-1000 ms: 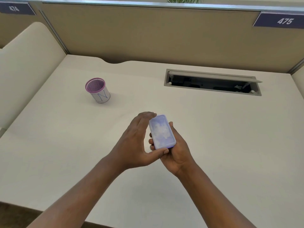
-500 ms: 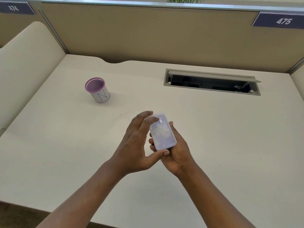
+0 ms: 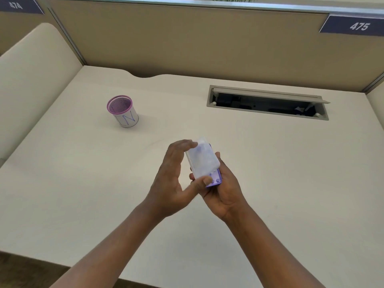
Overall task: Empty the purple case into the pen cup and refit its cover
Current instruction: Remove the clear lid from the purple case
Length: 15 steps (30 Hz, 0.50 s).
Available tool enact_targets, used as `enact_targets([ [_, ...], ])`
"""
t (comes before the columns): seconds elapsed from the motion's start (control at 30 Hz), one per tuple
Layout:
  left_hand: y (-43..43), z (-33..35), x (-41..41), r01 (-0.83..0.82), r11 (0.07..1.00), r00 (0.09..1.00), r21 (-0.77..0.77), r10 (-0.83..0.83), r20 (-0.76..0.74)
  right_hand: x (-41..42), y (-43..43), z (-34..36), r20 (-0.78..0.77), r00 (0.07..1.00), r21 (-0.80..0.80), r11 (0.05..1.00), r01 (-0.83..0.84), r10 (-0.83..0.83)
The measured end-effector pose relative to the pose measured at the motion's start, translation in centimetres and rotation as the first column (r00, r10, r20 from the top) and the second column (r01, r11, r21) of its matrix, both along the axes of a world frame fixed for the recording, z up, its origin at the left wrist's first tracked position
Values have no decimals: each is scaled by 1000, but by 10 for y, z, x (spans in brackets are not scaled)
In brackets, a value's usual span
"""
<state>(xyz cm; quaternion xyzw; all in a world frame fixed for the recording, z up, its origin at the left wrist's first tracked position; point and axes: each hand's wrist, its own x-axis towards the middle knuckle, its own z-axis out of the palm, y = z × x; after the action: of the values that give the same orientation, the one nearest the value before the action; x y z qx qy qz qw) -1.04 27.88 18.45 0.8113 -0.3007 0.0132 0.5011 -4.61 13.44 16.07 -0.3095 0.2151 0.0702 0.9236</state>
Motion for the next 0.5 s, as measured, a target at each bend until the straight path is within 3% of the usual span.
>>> enact_targets([
  [0.1,-5,2,1,-51,951,918,-306,-76,-389,1,0,-1,-34,999,-11,1000,-15,15],
  [0.2,-9,7,6,-300,757,726,-581,-214,-654,1,-3,-3,-64,998,-22,999,-28,27],
  [0.3,-7,7,12,-460,632,578,-624,-322,-750,1,-4,-5,-67,998,-41,999,-21,18],
  [0.5,3,-17,24,-500,564,426,-657,-500,-754,0,-7,-9,-56,998,-41,999,19,-22],
])
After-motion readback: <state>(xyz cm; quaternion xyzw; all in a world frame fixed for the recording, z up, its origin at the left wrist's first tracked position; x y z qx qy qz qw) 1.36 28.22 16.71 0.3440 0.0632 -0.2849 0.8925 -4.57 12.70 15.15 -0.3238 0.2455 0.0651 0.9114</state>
